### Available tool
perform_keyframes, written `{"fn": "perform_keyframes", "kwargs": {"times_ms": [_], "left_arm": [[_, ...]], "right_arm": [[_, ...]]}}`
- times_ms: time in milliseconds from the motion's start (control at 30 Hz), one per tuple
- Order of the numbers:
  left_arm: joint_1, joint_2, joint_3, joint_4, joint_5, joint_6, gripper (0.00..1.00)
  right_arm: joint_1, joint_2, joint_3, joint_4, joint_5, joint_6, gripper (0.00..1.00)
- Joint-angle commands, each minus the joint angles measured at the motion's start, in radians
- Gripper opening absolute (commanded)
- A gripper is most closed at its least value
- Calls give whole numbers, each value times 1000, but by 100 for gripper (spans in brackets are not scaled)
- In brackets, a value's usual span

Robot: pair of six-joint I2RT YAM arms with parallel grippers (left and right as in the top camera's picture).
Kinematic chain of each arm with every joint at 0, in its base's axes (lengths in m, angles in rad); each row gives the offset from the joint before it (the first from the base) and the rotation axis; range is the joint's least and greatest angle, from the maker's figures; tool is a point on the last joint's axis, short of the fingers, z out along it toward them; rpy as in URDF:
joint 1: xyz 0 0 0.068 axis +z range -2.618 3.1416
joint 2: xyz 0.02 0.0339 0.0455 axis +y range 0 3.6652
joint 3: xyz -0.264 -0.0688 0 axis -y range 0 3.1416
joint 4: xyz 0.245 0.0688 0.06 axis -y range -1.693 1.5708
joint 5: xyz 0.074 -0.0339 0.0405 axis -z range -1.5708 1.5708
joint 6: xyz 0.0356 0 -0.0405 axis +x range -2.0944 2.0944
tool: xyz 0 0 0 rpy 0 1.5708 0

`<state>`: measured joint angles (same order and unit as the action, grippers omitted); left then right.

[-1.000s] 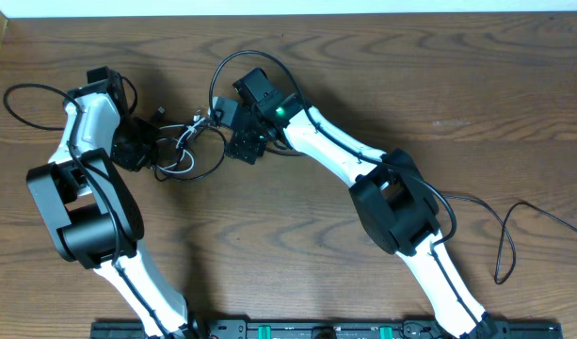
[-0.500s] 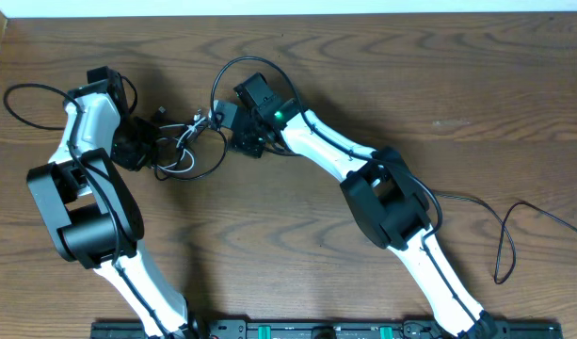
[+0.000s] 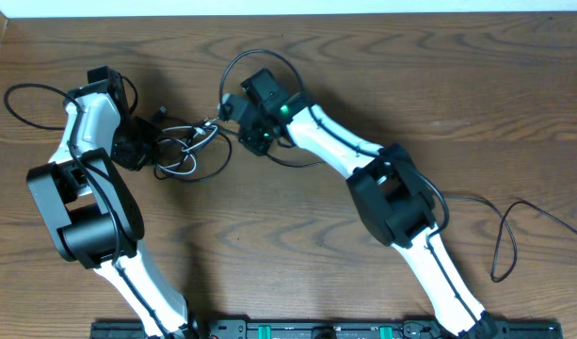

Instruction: Untangle cables

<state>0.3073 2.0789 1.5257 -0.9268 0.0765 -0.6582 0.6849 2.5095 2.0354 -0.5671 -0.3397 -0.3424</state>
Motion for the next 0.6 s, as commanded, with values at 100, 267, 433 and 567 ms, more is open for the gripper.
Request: {"fn": "perform_keyframes", "kwargs": {"times_ms": [100,267,433,567], "left_arm": [[1,13,-6,-3,-9,-16,8],[1,13,-6,-2,-9,-16,8],[1,13,-6,-3,-9,-16,8],[1,13,-6,-3,-9,-16,8]], "right_arm": [[-75,-115,-19,-136,42,35,1],[-111,-169,-19,-207,42,35,1],[-140,-238,-19,-255,42,43,1],[-148,-315,-19,-276,24,43,1]]}}
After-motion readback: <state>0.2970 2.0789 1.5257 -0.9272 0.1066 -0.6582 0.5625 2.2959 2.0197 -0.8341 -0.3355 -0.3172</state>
